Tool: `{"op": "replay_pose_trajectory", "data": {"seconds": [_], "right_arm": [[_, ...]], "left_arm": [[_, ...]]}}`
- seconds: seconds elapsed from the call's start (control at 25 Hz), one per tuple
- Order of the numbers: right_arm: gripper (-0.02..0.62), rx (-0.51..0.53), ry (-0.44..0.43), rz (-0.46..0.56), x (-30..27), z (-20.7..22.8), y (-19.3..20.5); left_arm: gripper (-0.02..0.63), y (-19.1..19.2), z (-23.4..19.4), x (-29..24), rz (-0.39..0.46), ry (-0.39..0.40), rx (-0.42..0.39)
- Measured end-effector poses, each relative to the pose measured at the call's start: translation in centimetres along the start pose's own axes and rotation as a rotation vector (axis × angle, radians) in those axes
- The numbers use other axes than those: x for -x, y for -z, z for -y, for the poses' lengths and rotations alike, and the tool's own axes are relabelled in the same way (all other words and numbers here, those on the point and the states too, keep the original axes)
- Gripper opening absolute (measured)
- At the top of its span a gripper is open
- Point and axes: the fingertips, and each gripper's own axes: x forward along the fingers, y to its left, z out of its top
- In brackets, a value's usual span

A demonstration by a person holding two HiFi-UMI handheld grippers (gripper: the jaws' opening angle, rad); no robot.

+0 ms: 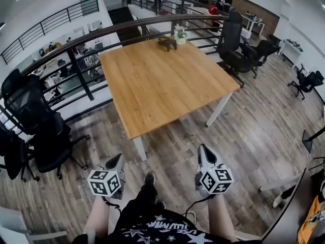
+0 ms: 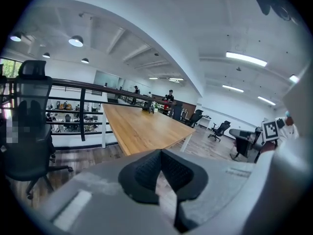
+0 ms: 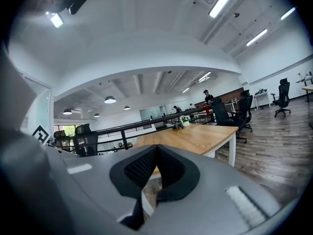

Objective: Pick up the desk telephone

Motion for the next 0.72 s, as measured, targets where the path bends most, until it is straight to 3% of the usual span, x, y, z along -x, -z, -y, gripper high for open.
{"op": "replay_pose_trajectory", "data": {"seconds": [0.36,0.72], "right_arm": [[0.002,-0.022,0.086,-0.005,-2.0,4.5,-0.4],[0.002,-0.032,0.113,-0.012,-9.9,6.6,-2.6]], "left_arm": [[0.002,-1.7,1.1,-6.5,-0.016,0.056,0.018],[0.002,-5.5,-1.2,-14.0,-0.043,0.082,0.032]]}}
